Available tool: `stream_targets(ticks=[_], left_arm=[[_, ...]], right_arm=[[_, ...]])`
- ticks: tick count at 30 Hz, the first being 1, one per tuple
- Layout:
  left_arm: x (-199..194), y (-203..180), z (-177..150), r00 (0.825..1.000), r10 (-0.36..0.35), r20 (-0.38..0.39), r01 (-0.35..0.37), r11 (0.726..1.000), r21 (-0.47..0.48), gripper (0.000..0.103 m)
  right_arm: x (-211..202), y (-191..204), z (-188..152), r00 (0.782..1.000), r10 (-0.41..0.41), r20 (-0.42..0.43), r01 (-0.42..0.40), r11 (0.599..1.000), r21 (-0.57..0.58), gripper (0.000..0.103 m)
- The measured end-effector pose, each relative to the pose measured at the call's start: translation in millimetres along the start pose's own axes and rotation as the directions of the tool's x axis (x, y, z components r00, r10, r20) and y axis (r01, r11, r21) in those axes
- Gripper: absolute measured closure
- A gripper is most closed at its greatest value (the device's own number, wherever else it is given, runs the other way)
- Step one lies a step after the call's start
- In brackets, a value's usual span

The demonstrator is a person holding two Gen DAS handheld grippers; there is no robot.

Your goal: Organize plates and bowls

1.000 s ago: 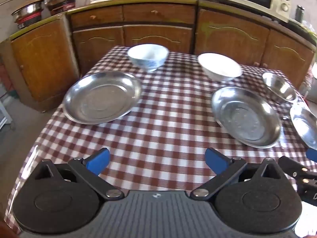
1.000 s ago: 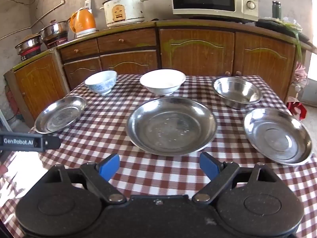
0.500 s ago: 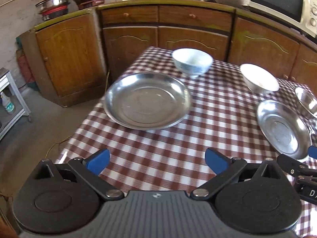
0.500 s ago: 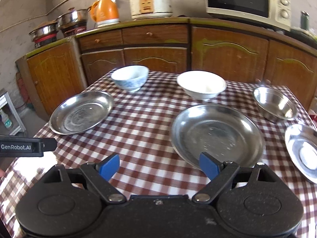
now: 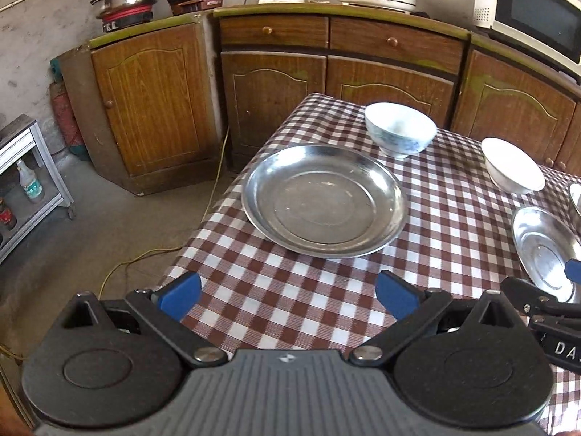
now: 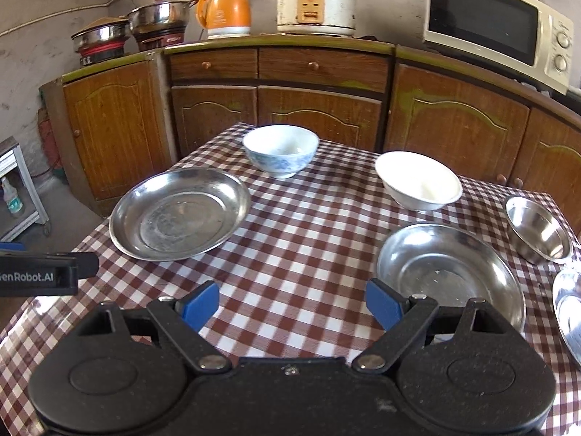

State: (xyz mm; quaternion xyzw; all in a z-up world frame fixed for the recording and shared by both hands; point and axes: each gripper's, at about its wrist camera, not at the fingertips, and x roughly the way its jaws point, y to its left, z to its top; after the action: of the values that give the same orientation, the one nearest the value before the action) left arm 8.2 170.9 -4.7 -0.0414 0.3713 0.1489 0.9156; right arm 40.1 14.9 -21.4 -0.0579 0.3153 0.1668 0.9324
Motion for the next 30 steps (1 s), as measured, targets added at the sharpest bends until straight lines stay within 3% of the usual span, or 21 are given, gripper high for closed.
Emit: stream_targets(ticks=[22,30], left_arm=[[23,33,7,1.000,0.029,-0.003,-0.029,0.999,-0.036,0.000],[44,42,19,0.997,0.073,-0.004,-0.073,0.996,-0.045,0.000]], right_arm=[[29,37,8,1.000,0.007,-0.028,-0.009,0.998,-0.054,0.000],[52,37,15,0.999,0.012,-0.032,-0.013,0.999,-0.040,0.000]])
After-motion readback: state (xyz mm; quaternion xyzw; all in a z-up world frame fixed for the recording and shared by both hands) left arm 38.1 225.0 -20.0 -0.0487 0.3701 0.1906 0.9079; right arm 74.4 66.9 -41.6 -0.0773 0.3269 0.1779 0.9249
